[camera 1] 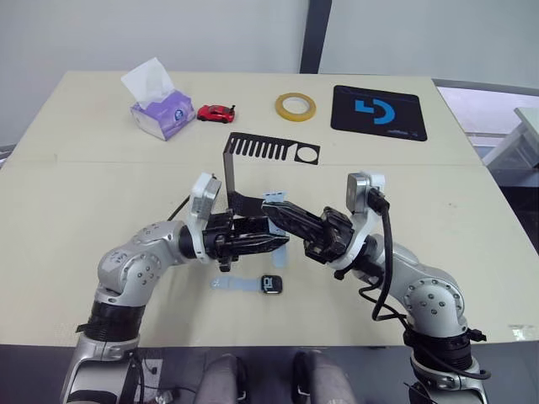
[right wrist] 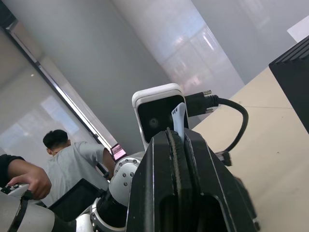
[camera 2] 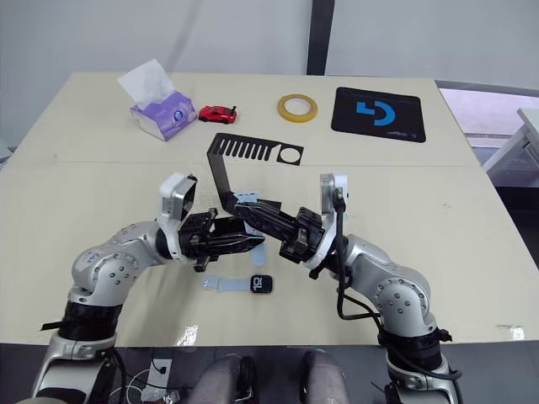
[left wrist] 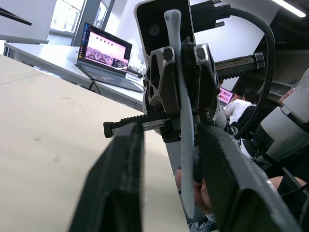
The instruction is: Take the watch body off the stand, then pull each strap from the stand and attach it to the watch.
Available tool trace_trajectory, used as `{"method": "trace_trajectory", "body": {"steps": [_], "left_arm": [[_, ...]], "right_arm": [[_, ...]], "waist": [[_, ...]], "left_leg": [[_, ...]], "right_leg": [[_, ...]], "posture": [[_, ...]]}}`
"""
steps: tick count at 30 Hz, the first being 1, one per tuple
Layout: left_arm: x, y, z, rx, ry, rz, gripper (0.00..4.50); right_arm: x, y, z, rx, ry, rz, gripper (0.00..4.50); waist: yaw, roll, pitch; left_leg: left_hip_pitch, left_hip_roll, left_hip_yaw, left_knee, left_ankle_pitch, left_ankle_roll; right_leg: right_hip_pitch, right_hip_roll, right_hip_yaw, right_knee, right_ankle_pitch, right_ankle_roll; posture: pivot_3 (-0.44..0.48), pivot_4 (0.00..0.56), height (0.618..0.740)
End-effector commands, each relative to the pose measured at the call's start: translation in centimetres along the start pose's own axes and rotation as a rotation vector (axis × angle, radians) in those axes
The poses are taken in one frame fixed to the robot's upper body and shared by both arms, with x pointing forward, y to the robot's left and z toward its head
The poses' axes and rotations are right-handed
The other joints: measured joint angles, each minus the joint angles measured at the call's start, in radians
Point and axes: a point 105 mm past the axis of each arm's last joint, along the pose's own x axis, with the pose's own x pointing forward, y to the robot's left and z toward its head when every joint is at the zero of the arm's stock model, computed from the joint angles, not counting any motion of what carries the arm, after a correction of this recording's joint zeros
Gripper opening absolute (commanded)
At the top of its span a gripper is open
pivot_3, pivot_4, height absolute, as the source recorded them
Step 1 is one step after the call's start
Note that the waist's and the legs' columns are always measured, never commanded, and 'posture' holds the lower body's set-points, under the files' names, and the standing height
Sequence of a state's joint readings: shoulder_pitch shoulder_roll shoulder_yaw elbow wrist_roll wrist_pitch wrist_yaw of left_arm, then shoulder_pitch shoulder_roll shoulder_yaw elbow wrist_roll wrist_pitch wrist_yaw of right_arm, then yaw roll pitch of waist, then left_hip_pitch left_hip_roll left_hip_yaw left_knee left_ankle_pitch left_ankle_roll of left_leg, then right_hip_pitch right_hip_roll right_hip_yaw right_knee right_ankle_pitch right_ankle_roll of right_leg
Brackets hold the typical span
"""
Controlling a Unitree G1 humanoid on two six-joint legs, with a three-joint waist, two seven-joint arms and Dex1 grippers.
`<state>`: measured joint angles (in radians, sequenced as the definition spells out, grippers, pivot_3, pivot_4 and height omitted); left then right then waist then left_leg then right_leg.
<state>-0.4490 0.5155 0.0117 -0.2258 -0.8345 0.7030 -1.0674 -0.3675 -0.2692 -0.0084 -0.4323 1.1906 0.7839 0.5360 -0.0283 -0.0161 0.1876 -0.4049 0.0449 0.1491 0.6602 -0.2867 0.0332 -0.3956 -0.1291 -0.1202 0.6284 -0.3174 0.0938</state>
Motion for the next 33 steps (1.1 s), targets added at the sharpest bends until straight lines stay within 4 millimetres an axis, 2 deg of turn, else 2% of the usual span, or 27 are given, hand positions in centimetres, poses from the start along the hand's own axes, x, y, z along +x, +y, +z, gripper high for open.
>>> {"method": "trace_trajectory", "body": {"steps": [1, 2, 6, 10, 14, 18, 20, 26, 29, 33], "left_arm": [[-2.0, -1.4, 0.6, 0.188, 0.103, -0.017, 4.00], [-2.7, -1.4, 0.5, 0.215, 0.130, 0.000, 4.39], [-6.6, -0.7, -0.7, 0.390, 0.277, 0.093, 4.46], [-10.2, -0.5, -2.7, 0.472, 0.424, 0.146, 4.46], [-11.8, -0.7, -3.7, 0.477, 0.459, 0.203, 4.46], [-11.8, -1.2, -4.7, 0.467, 0.490, 0.201, 4.46], [-10.3, -1.3, -5.7, 0.457, 0.479, 0.193, 4.46], [-6.4, -1.2, -6.7, 0.451, 0.450, 0.174, 4.46], [-4.6, -0.2, -7.2, 0.463, 0.450, 0.210, 4.46], [-2.7, 0.9, -8.9, 0.455, 0.483, 0.190, 4.46]], "right_arm": [[-1.0, 1.3, 1.9, -0.083, -0.038, 0.028, 0.00], [-1.4, 1.2, 2.2, -0.109, -0.036, 0.013, 0.00], [-4.2, 0.1, 3.6, -0.337, -0.001, -0.123, 0.00], [-7.6, -0.7, 2.6, -0.547, 0.166, -0.188, 0.00], [-11.2, -0.7, 1.7, -0.635, 0.272, -0.243, 0.00], [-13.5, -0.8, 1.2, -0.648, 0.305, -0.302, 0.00], [-13.8, -0.6, 0.6, -0.651, 0.319, -0.308, 0.00], [-13.3, 0.0, 0.4, -0.663, 0.322, -0.293, 0.00], [-13.2, 0.4, 0.1, -0.657, 0.344, -0.269, 0.00], [-12.7, 0.7, -0.4, -0.636, 0.358, -0.245, 0.00]], "waist": [[-0.002, 0.000, 0.000], [0.001, 0.000, 0.000], [0.006, 0.000, 0.000], [0.010, 0.000, 0.000], [0.017, 0.000, 0.000], [0.023, 0.000, 0.000], [0.025, 0.000, 0.000], [0.028, 0.000, 0.000], [0.031, 0.000, 0.000], [0.031, 0.000, 0.000]], "left_leg": [[0.000, 0.000, 0.000, 0.000, 0.000, 0.000], [0.000, 0.001, 0.000, 0.000, 0.000, 0.000], [0.000, 0.000, 0.000, -0.001, -0.001, 0.000], [0.000, -0.002, 0.001, -0.001, -0.002, 0.002], [0.000, -0.001, 0.002, -0.003, -0.002, 0.001], [0.000, -0.001, 0.002, -0.002, -0.002, 0.002], [0.001, -0.001, 0.002, -0.002, -0.002, 0.002], [0.002, -0.001, 0.001, -0.002, -0.002, 0.002], [0.002, -0.001, 0.001, -0.002, -0.002, 0.002], [0.002, -0.001, 0.001, -0.001, -0.002, 0.002]], "right_leg": [[0.000, 0.001, 0.000, 0.000, 0.000, 0.000], [0.000, 0.001, 0.000, 0.000, 0.000, 0.000], [0.000, 0.000, 0.000, -0.003, 0.000, 0.000], [-0.001, -0.002, 0.000, -0.004, 0.000, 0.000], [-0.001, -0.002, 0.000, -0.005, 0.000, 0.000], [-0.001, -0.002, 0.000, -0.004, 0.000, 0.000], [-0.001, -0.002, 0.000, -0.003, 0.000, 0.000], [0.000, -0.003, 0.001, -0.003, 0.000, 0.000], [0.000, -0.003, 0.000, -0.003, 0.000, 0.000], [0.001, -0.002, 0.000, -0.002, 0.000, 0.000]], "posture": [[0.000, 0.150, 0.740], [0.000, 0.150, 0.740], [0.000, 0.150, 0.740], [0.000, 0.150, 0.740], [0.000, 0.150, 0.740], [0.000, 0.150, 0.740], [0.000, 0.150, 0.740], [0.000, 0.150, 0.740], [0.000, 0.150, 0.740], [0.000, 0.150, 0.740]]}}
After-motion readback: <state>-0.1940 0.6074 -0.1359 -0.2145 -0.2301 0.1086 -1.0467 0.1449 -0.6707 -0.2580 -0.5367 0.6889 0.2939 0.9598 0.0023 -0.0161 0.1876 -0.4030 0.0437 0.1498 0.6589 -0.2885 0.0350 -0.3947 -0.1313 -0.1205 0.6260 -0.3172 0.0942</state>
